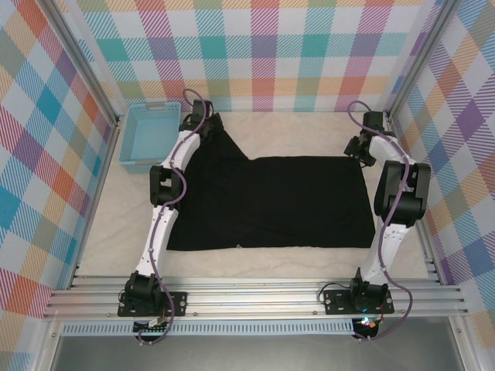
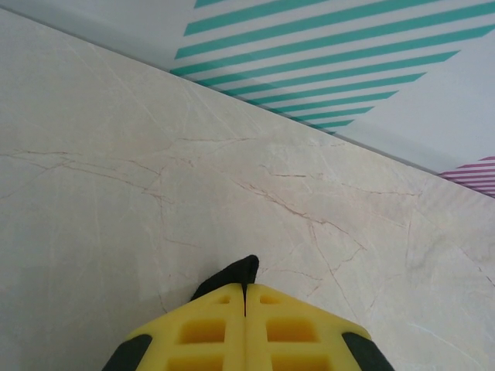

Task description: Fold the inside-out t-shirt

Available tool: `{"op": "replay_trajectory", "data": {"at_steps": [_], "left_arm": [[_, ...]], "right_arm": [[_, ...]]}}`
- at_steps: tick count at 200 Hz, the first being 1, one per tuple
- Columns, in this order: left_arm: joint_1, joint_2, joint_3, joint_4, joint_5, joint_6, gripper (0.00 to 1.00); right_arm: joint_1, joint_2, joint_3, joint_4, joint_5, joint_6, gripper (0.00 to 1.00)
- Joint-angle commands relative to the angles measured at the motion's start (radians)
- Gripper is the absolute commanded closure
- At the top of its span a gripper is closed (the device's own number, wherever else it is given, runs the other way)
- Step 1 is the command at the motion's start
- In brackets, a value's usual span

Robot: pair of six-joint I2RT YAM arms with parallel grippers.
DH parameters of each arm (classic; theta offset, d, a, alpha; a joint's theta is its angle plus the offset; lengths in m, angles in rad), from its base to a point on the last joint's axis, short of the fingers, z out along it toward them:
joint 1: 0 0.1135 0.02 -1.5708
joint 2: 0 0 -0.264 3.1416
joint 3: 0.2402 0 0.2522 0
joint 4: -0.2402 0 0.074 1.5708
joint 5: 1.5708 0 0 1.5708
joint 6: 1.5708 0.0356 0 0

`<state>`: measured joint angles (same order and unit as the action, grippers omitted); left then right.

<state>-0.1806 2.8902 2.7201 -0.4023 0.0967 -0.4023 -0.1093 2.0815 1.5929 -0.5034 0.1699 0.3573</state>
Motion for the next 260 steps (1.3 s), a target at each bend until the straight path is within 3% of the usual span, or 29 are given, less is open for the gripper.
{"op": "replay_trajectory", "data": {"at_steps": [1,45,111,181,222,260], "left_arm": [[0.001,-0.101,0.03,-0.032,0.024,0.013,1.0],[0.001,-0.105,0.03,-0.029,0.029,0.016,1.0],[0.002,-0.106,0.029,-0.034,0.033,0.025,1.0],[0.003,-0.132,0.029,-0.034,0.039,0.034,1.0],[0.004,-0.164,0.029,-0.053,0.053,0.037,1.0],[0.01,-0.228,0.029,-0.103,0.076,0.025,1.0]], "right_arm": [[-0.005,0.072,0.096,-0.119,0.017,0.018,0.44],[-0.006,0.165,0.188,-0.164,0.01,0.014,0.5],[-0.006,0.255,0.28,-0.201,-0.013,-0.012,0.74],[-0.006,0.299,0.366,-0.199,-0.012,-0.04,0.87],[-0.006,0.27,0.366,-0.179,-0.013,-0.071,0.91],[-0.007,0.151,0.271,-0.092,-0.04,-0.119,0.91]]}}
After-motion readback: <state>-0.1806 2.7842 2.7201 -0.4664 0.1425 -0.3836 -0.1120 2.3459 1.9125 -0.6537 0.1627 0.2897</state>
